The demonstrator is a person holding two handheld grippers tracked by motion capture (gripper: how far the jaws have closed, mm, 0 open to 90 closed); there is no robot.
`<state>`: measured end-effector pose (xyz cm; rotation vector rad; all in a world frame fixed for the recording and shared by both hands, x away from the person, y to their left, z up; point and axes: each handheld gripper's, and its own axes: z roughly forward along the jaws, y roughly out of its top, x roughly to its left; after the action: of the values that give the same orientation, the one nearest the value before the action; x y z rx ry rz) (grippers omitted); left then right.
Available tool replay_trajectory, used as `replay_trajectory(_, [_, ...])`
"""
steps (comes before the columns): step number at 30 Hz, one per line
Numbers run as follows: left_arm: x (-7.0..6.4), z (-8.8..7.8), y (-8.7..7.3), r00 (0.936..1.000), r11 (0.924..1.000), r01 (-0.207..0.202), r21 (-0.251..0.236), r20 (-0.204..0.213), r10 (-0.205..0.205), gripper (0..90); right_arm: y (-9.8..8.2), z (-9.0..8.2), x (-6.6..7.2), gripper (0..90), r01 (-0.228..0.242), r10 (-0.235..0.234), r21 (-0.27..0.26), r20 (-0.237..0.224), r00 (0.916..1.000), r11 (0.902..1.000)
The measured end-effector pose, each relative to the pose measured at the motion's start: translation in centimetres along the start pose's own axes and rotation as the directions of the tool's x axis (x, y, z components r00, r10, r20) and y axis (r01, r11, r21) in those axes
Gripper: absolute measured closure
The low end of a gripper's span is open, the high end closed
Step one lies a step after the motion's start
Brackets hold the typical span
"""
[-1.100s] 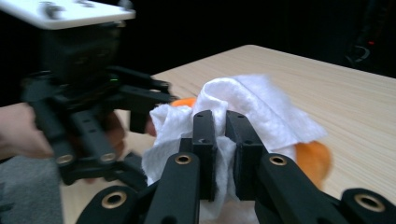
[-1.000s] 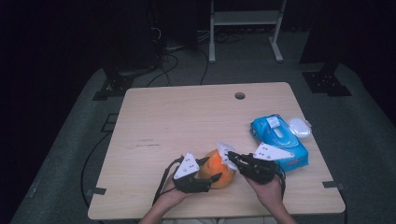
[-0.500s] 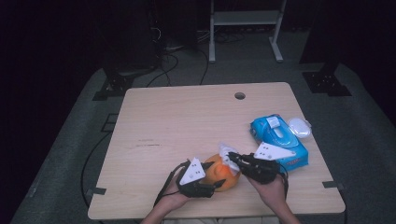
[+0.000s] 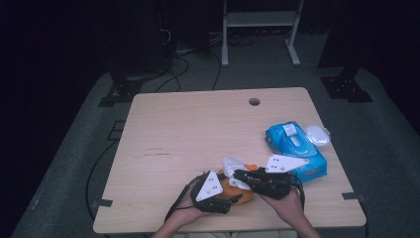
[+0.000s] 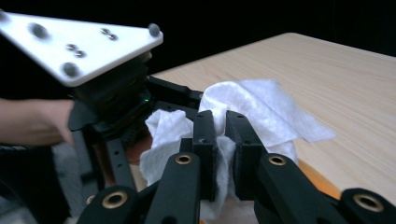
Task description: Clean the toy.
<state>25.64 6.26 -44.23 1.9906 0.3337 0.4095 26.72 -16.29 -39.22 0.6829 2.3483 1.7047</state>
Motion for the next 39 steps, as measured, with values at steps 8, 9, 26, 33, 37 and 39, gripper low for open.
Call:
replay_trajectory(8, [0.3,0.0,-0.1,0.9997,0.9999,-0.012,-0.007,0.019,0.013,35.4,-2.4,-1.6,-4.5,81.9,-0.137,0.135,-0.001,0.156,0.9785,0.9906])
replay_trajectory(9, [0.4,-0.1,-0.2,0.9997,0.9999,-0.008,-0.009,0.022,0.008,35.4,-2.5,-1.8,-4.9,81.9,-0.150,0.148,0.000,0.169,0.9745,0.9887])
replay_trajectory(26, [2.0,-1.0,-0.9,0.9968,0.9961,0.078,-0.040,0.018,-0.078,35.4,-3.8,-2.4,-6.5,82.1,-0.227,0.223,-0.009,0.225,0.9485,0.9739])
replay_trajectory(33, [2.3,-1.2,-1.0,0.9959,0.9950,0.090,-0.043,0.014,-0.090,34.6,-3.4,-1.8,-5.7,82.0,-0.200,0.198,-0.012,0.200,0.9594,0.9797])
replay_trajectory(37, [2.5,-1.3,-1.1,0.9936,0.9923,0.112,-0.052,0.014,-0.112,34.0,-4.6,-1.1,-6.0,82.0,-0.240,0.232,0.014,0.210,0.9496,0.9706])
replay_trajectory(39, [2.7,-1.4,-1.2,0.9926,0.9911,0.122,-0.055,0.013,-0.121,33.6,-3.7,-1.3,-5.4,82.0,-0.211,0.210,-0.016,0.195,0.9581,0.9775])
